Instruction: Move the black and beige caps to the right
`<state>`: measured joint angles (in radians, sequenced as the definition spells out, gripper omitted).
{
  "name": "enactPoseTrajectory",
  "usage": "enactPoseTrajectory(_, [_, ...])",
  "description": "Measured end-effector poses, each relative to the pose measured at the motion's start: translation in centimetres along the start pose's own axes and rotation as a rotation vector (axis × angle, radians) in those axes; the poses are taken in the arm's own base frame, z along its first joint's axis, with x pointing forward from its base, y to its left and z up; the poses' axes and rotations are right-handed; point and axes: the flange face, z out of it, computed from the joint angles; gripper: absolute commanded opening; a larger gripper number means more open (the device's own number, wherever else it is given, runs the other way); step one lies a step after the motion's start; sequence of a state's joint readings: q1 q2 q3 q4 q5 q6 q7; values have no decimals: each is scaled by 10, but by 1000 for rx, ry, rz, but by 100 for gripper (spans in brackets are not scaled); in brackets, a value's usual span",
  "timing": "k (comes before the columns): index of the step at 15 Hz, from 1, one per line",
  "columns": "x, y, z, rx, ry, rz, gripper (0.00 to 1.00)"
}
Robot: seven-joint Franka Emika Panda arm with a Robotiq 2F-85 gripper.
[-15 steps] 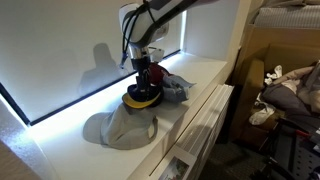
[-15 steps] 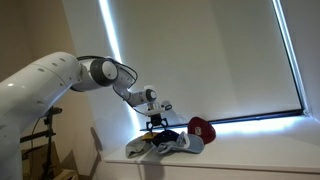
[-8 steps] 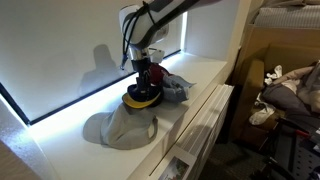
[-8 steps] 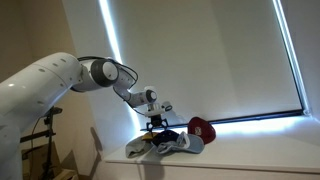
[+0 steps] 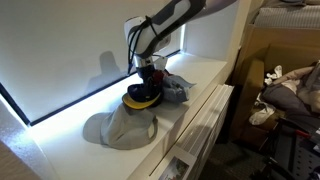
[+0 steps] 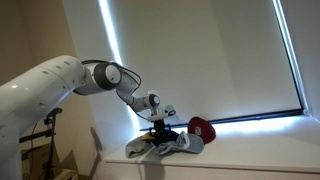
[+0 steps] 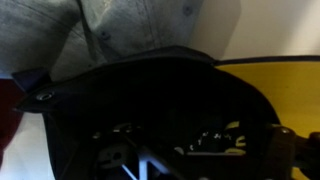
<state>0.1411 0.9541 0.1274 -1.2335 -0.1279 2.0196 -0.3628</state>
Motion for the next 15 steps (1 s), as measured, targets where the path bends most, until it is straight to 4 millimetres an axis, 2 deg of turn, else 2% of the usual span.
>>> enactPoseTrajectory(1, [0, 0, 0, 0, 0, -1, 57])
enactPoseTrajectory(9, [1, -2, 0, 2, 1, -3, 2])
enactPoseTrajectory(15, [1, -1, 0, -2, 5, -4, 5])
